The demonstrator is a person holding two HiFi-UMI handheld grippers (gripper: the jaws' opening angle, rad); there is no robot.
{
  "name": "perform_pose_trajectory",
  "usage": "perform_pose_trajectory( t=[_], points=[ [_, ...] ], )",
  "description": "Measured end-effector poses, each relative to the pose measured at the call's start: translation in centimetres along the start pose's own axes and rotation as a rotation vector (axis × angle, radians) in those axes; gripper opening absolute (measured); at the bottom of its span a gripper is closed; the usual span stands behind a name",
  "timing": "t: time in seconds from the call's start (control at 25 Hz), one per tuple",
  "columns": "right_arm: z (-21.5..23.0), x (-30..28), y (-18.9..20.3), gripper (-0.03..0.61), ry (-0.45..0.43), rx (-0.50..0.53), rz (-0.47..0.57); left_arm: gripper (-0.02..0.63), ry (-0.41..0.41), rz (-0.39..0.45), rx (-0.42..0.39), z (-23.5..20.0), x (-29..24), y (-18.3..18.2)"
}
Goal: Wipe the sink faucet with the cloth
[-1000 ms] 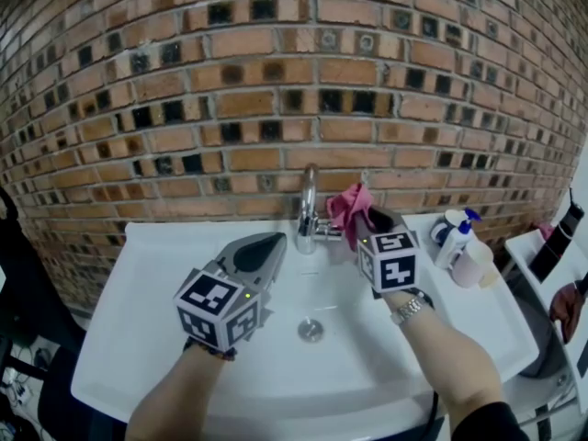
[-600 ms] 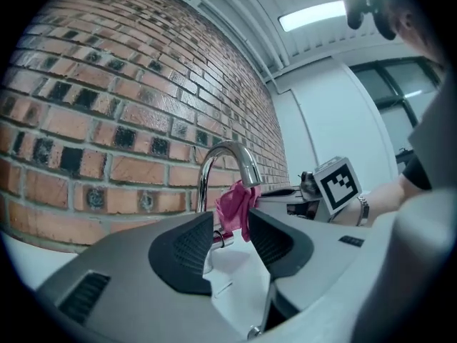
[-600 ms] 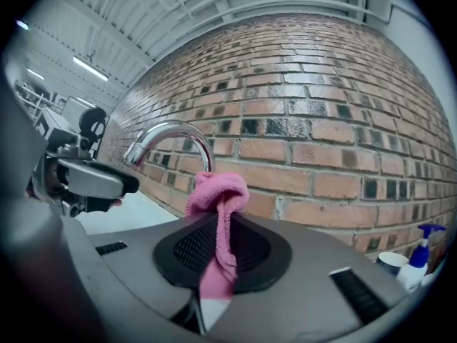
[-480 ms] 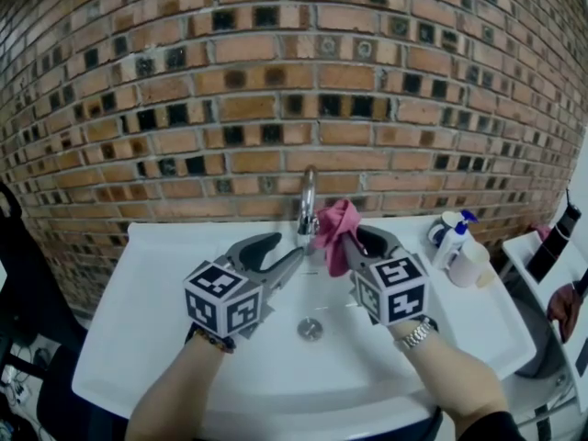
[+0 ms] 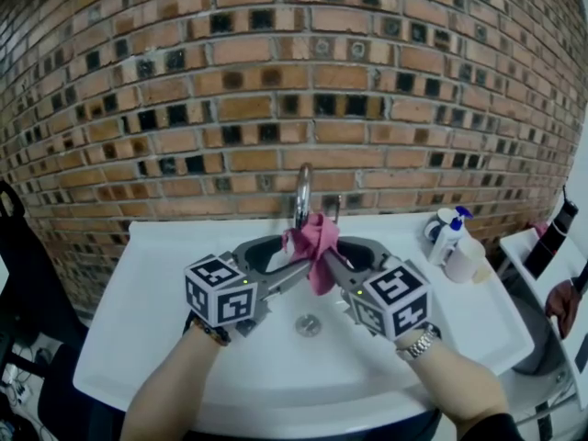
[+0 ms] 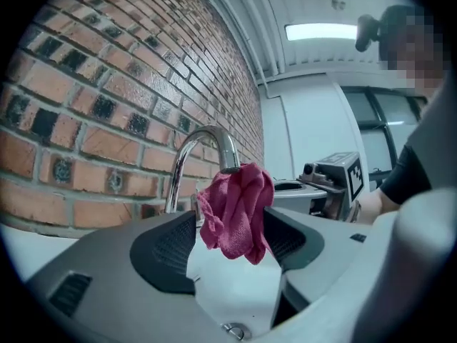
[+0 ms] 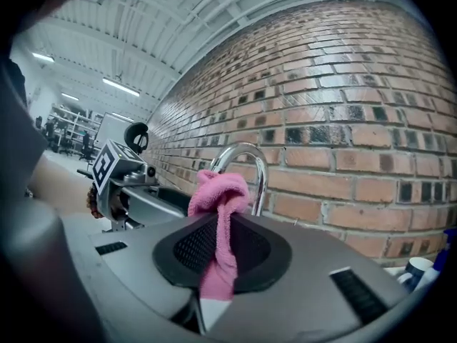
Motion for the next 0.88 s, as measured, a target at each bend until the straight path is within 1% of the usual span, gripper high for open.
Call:
perform_pose_trajectory(
  t=[0.24, 0.36, 0.52, 0.64, 0.76, 0.88],
  points=[
    [-0.9, -0.1, -0.2, 0.049, -0.098, 0.000, 0.024, 0.295, 0.072, -0.007, 0.024, 0.3, 0.4, 0.0],
    [-1.4, 0.0, -0.3, 0.049, -0.162, 0.008, 0.034, 0.284, 0.095, -0.002, 0.023, 0.5, 1.1, -0.1],
    [-2.3, 0.2, -0.7, 0.049, -0.249, 0.033, 0.065, 0.172, 0.124, 0.006, 0.010, 1.0, 2.1, -0.6],
    [-3.0, 0.4, -1.1, 0.049, -0.280, 0.055, 0.075, 0.108, 0.149, 0.009, -0.019, 1.7, 2.8, -1.1],
    [-3.7, 0.6, -1.6, 0.051, -0.283, 0.079, 0.066, 0.080, 0.137, 0.013, -0.072, 2.4, 3.5, -1.6],
    [-4.3, 0.6, -2.1, 0.055, -0.275, 0.105, 0.076, 0.069, 0.096, 0.024, -0.130, 3.0, 4.1, -2.3]
  ],
)
Point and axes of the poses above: the fingertips, and each gripper's own axes: x backward along the fingers, z to its right, y out of its underside, the point moved 10 cm from there along x, backward along the fingers, and after that the axes turned 9 degrees about z, right-handed, at the moved point
